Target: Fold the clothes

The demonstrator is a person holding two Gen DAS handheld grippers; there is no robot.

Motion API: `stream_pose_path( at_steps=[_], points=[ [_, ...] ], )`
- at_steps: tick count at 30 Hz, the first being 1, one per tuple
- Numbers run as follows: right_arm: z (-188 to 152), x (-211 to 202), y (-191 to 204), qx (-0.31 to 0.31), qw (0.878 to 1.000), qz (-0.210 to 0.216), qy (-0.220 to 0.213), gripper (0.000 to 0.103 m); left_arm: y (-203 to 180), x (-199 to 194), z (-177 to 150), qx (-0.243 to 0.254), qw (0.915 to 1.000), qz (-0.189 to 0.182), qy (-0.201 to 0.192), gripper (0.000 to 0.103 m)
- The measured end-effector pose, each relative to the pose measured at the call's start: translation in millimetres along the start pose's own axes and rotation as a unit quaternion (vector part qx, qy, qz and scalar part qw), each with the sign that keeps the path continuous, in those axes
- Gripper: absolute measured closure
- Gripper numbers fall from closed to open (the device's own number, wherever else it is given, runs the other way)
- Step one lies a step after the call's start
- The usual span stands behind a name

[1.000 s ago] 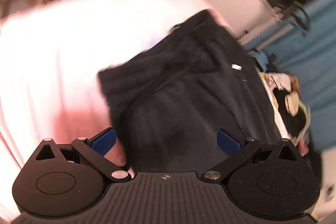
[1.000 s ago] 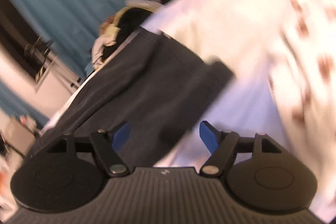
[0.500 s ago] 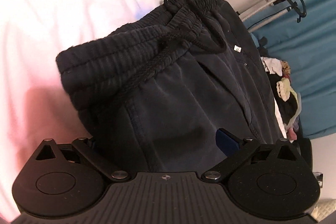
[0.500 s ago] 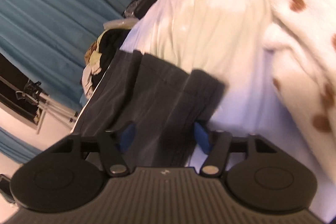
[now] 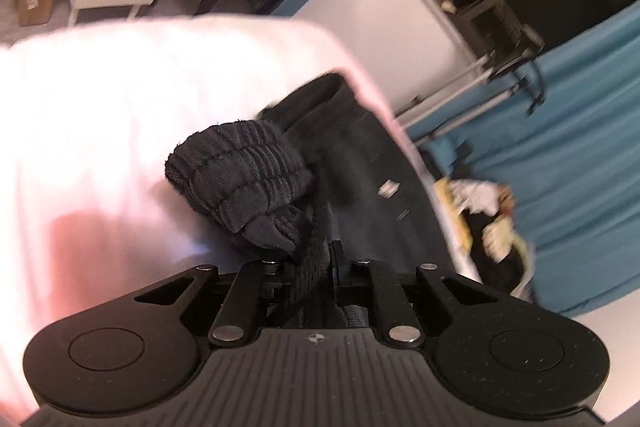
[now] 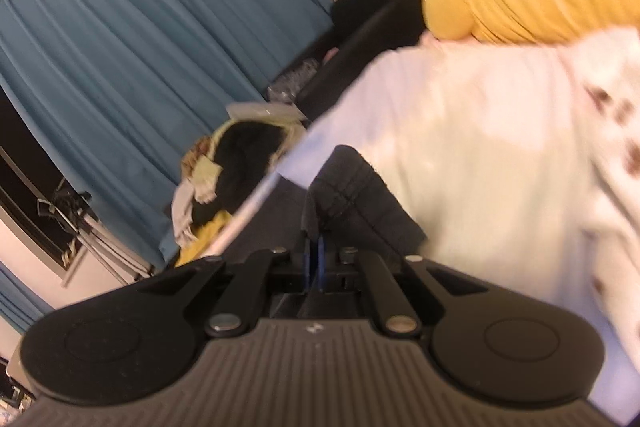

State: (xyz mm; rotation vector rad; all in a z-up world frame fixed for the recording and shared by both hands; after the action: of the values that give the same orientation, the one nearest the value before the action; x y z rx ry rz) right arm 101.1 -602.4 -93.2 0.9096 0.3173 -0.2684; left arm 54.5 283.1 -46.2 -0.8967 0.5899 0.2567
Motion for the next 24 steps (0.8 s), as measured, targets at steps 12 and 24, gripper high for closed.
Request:
stream_pose_path(
  at_steps=[12, 24],
  points=[
    [24.6, 196.2, 93.7, -0.065, 0.997, -0.042, -0.017, 0.098, -126.9, 142.5, 80.8, 0.089, 0.9936, 0.065, -0.025, 0.087],
    [-25.5, 316.2, 84.0, -0.147, 0.985, -0.088, 0.029, 0.092, -127.5, 278.4, 73.3, 0.186, 0.9761, 0.112, -0.003, 0.082]
  ],
)
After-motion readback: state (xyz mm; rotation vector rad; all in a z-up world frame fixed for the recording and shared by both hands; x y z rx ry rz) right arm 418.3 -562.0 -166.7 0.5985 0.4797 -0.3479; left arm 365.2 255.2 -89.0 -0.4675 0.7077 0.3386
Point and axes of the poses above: each gripper's, at about its wrist camera, not at the fingertips, and x roughly the way its jaws point, y to its left, z to its top, the point moved 3 cm from there along x, roughly the way its jaws point, and after that the axes turned 4 degrees about x, right-handed, at the moved point
